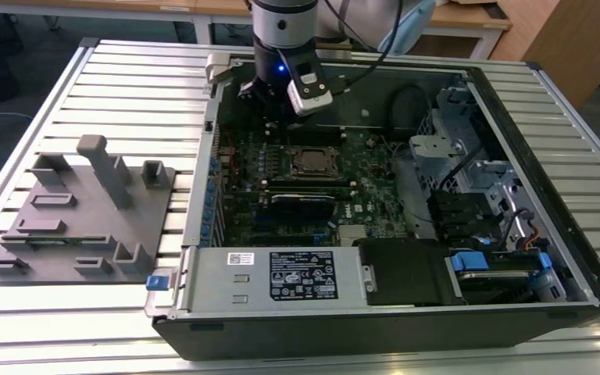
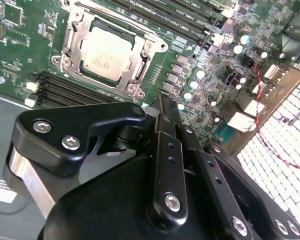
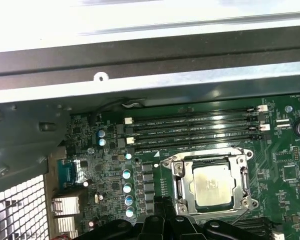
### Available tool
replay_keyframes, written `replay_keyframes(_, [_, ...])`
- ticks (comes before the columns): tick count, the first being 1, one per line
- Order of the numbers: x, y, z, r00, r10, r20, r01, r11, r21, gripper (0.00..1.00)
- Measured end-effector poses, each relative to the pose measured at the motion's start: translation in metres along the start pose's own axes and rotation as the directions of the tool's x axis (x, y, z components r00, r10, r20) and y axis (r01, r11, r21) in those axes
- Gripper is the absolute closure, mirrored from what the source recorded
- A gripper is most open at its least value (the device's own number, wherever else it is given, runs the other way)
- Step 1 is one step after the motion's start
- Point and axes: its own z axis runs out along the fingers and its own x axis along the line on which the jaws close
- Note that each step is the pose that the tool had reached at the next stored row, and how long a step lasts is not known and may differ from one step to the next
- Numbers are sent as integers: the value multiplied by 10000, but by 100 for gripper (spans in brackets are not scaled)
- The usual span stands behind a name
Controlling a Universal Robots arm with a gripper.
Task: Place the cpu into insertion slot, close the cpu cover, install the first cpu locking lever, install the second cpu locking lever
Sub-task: 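Install the first cpu locking lever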
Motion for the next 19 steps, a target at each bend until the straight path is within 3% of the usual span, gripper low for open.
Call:
replay_keyframes(3, [37,-4,2,10000,0,5,0,10000,-6,90])
replay_keyframes(6, [61,-9,1,10000,4,-15,-4,9998,-196,90])
replay_keyframes(8, [72,-14,1,10000,11,-44,-13,9990,-458,90])
replay_keyframes(13, [90,-28,1,9999,25,-140,-43,9919,-1266,90])
replay_keyframes(19, [107,-47,1,9997,32,-228,-77,9797,-2002,90])
